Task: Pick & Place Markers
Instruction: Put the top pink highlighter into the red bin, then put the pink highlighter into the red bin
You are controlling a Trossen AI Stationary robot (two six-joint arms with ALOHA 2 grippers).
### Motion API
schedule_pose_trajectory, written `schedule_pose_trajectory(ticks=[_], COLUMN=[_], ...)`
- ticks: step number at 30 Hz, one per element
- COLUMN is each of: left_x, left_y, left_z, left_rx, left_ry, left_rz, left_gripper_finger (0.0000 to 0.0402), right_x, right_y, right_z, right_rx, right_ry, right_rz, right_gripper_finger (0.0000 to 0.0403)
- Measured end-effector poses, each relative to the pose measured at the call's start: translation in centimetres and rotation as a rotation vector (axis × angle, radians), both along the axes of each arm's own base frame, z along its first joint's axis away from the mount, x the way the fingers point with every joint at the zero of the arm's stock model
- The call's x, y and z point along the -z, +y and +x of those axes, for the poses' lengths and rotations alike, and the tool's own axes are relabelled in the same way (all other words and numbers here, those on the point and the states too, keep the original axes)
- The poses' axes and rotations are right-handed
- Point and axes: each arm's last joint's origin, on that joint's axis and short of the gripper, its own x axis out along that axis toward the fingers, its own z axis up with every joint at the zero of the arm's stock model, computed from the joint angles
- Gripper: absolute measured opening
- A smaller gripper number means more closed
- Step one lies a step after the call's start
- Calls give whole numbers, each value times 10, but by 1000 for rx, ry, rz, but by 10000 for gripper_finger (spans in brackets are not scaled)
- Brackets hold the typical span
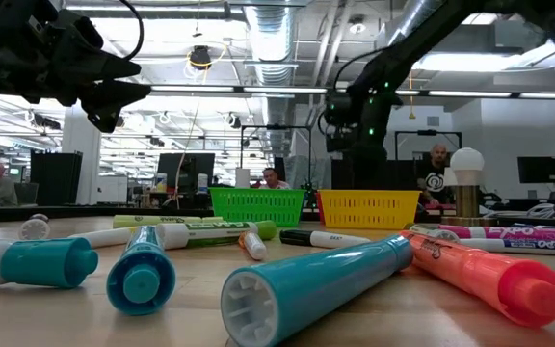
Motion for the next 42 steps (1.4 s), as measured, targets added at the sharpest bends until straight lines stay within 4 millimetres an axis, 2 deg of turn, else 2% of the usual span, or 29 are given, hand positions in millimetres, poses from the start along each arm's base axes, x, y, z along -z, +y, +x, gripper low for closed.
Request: schedule_pose_trajectory(ticks=[5,12,31,37,42], left_x=[0,0,0,0,0], left_y=[0,0,0,0,0], left_z=[0,0,0,0,0], left_rx=[0,0,0,0,0], left_ry=[-1,-1,-2,-2,-3], left_rz=[0,1,3,3,3], left_gripper_finger=[177,177,177,177,177], right_x=[9,6,5,-21,-61], right_y=[-4,-5,-3,4,14], right_z=[-1,0,1,-2,-10], right_rx=[10,15,16,69,102], right_ry=[21,18,14,-45,-142], right_rz=[12,-17,-17,-42,-98], right_gripper_finger=[47,50,107,100,98])
